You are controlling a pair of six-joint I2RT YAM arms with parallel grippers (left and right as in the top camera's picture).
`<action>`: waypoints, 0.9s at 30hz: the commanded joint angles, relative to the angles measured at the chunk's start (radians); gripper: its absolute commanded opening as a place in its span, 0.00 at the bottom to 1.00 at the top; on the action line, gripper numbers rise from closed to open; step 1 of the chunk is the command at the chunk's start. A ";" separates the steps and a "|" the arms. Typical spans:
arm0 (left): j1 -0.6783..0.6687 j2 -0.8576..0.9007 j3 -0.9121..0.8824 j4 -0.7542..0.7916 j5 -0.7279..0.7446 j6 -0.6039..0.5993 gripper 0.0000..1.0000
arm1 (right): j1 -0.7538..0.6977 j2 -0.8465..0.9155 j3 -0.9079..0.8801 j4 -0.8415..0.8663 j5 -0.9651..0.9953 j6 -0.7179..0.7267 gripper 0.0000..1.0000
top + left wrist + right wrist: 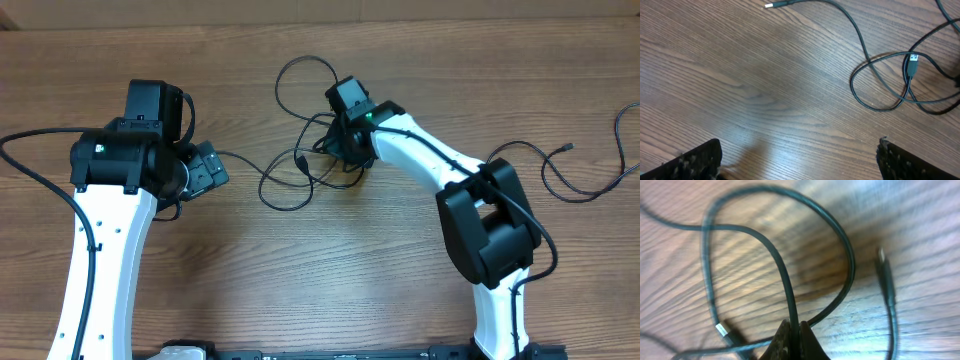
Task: Untangle cables
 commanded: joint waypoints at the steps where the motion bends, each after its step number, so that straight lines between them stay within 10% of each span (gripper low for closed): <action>1: 0.004 0.004 -0.001 0.006 0.005 0.006 0.98 | -0.052 -0.150 0.090 -0.044 0.003 -0.190 0.04; 27: 0.004 0.004 -0.001 0.031 0.005 0.005 0.99 | -1.006 -0.554 0.339 -0.322 -0.114 -0.308 0.04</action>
